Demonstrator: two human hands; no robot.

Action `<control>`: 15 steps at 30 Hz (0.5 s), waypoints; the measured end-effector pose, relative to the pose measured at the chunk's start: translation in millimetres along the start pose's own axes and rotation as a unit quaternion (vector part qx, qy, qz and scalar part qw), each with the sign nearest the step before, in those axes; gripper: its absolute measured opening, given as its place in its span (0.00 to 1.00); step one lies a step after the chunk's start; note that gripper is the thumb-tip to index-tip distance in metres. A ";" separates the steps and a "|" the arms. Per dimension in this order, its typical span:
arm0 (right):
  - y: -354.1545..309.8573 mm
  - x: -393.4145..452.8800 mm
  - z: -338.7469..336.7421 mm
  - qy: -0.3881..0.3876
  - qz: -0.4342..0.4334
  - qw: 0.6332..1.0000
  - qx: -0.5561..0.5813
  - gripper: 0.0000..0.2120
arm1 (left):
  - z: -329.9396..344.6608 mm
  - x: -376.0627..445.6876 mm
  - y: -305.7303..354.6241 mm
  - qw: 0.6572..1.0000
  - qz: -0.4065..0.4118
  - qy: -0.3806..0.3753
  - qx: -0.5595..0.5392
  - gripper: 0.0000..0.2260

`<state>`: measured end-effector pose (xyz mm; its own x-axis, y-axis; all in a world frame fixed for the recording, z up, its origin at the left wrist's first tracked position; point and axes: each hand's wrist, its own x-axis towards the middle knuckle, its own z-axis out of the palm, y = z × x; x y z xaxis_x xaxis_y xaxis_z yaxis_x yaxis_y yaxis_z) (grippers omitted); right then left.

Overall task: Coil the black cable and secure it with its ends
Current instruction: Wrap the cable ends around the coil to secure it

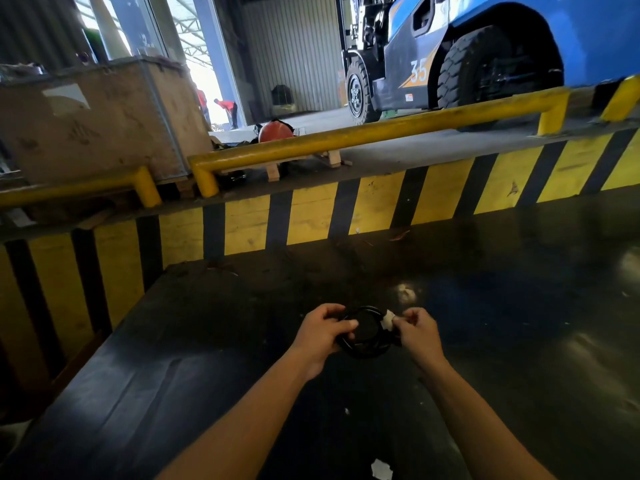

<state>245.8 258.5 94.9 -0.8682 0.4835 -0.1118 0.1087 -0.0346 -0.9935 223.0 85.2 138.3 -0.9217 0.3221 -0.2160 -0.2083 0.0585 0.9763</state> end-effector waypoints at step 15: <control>155.4 -58.1 -5.2 -0.312 0.058 0.834 -0.452 0.11 | -37.2 -30.3 -81.4 0.972 -0.154 0.031 0.175 0.22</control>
<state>315.7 229.5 -52.9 -0.8788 -0.0353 -0.4758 0.2853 0.7606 -0.5832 255.6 35.6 64.9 -0.8538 0.1811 -0.4881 -0.3633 0.4645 0.8077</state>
